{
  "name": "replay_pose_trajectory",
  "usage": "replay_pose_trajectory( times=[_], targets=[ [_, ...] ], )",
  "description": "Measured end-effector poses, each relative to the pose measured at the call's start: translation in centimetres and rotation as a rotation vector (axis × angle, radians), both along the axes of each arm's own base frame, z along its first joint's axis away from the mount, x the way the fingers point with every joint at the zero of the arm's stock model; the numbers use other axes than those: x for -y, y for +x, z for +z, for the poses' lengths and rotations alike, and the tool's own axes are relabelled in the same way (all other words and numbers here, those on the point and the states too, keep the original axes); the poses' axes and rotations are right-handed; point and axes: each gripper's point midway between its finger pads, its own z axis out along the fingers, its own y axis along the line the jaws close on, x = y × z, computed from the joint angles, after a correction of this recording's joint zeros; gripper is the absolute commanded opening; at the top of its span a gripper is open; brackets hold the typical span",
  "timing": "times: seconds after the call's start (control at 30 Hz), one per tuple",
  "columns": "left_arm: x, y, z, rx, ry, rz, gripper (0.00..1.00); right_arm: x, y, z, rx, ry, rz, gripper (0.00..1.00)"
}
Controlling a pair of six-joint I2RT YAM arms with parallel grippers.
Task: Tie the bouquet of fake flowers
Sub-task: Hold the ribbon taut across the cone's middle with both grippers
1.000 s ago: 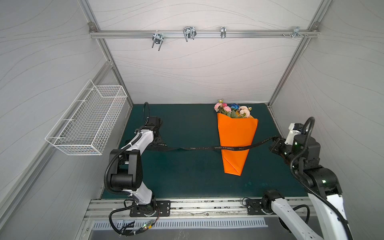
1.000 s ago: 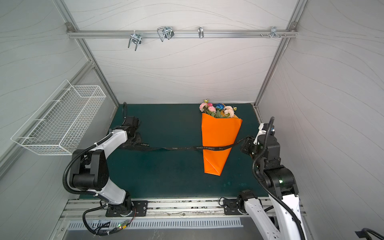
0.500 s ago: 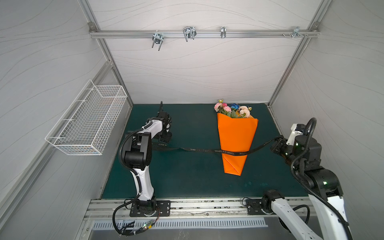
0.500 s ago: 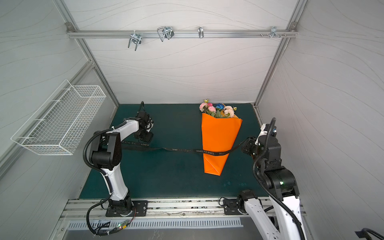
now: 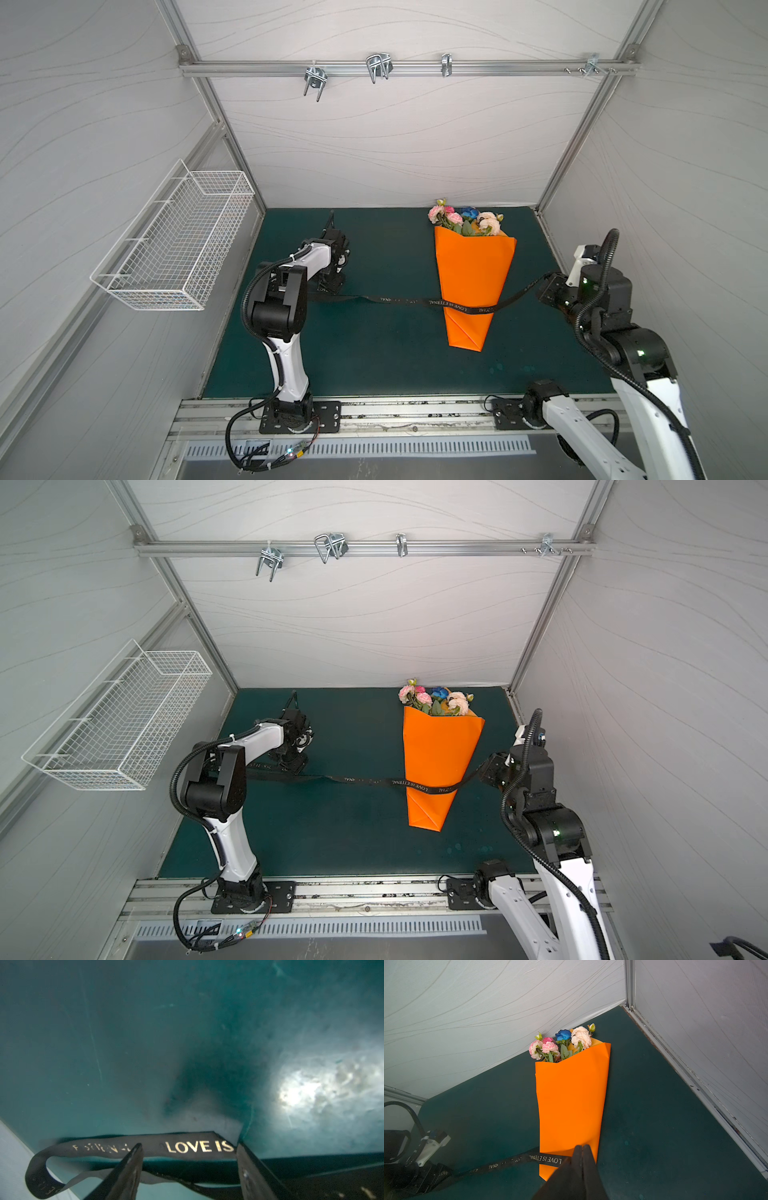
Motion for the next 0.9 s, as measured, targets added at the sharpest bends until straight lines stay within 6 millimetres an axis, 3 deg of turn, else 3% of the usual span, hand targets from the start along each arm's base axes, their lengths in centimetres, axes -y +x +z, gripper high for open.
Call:
replay_pose_trajectory(
  times=[0.13, 0.4, 0.53, 0.67, 0.77, 0.9],
  targets=[
    [-1.0, -1.2, 0.1, -0.042, 0.035, 0.011, 0.72, -0.1, 0.1, 0.0, -0.002, 0.002, 0.004, 0.00],
    [-6.0, -2.9, 0.2, -0.185, 0.131, 0.117, 0.72, -0.6, 1.1, -0.7, -0.023, 0.007, 0.019, 0.00],
    [-9.2, -2.8, 0.3, -0.250, 0.220, 0.203, 0.72, -0.6, 1.4, -0.9, -0.030, 0.003, 0.015, 0.00],
    [-13.9, -3.6, 0.7, -0.292, 0.333, 0.371, 0.71, -0.4, 1.5, -0.7, -0.028, -0.003, 0.004, 0.00],
    [-17.1, -4.4, 1.0, -0.271, 0.392, 0.492, 0.71, -0.4, 1.3, -0.3, -0.024, -0.003, 0.003, 0.00],
    [-19.7, -4.7, 1.5, -0.197, 0.465, 0.604, 0.72, -1.4, 0.6, 0.5, -0.027, 0.040, 0.056, 0.00]
  ],
)
